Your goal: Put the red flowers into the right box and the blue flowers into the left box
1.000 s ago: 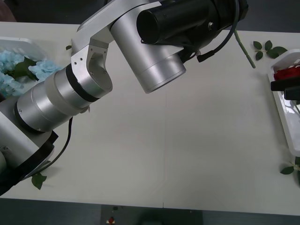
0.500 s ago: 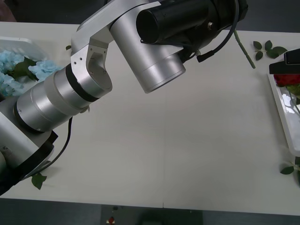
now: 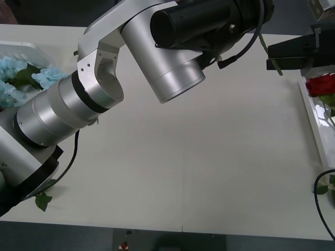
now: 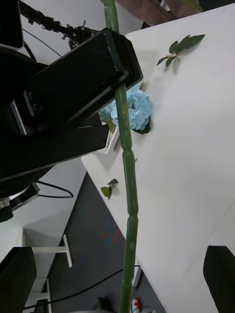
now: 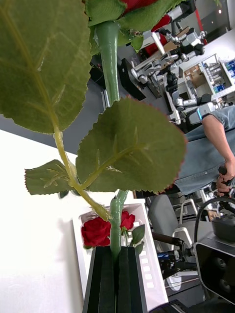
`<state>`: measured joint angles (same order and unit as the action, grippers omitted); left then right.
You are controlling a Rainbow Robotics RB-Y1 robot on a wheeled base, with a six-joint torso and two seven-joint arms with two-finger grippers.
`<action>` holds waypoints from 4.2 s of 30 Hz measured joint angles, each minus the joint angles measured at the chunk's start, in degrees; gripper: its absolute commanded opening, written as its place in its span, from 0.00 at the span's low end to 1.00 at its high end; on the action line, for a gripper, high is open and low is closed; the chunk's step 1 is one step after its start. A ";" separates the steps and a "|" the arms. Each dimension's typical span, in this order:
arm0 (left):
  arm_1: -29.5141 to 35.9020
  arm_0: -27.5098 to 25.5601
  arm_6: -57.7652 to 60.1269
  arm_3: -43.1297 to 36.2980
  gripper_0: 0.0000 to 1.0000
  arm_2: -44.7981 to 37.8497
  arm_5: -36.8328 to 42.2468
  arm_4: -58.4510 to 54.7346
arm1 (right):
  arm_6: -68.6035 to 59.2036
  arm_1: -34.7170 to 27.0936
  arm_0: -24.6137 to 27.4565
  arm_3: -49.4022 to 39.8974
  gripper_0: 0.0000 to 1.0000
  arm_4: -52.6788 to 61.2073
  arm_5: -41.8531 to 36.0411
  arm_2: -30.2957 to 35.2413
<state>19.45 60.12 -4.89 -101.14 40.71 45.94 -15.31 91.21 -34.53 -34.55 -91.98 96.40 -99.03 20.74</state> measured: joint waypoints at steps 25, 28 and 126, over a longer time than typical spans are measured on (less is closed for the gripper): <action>1.66 0.00 0.00 0.01 0.00 -0.01 0.00 0.01 | -0.31 2.38 -1.66 0.00 0.00 -2.73 1.18 -1.49; 1.66 0.00 0.00 0.01 0.06 -0.01 0.00 0.01 | -0.32 2.38 -1.66 0.00 0.00 -2.72 1.18 -1.49; 40.85 -35.75 -107.94 -16.69 1.00 -30.07 7.76 -86.05 | 16.59 -28.07 24.66 26.19 0.89 -36.52 21.59 1.31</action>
<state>60.30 24.37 -112.82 -117.83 10.63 53.70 -101.36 107.81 -62.60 -9.89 -65.80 59.89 -77.45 22.05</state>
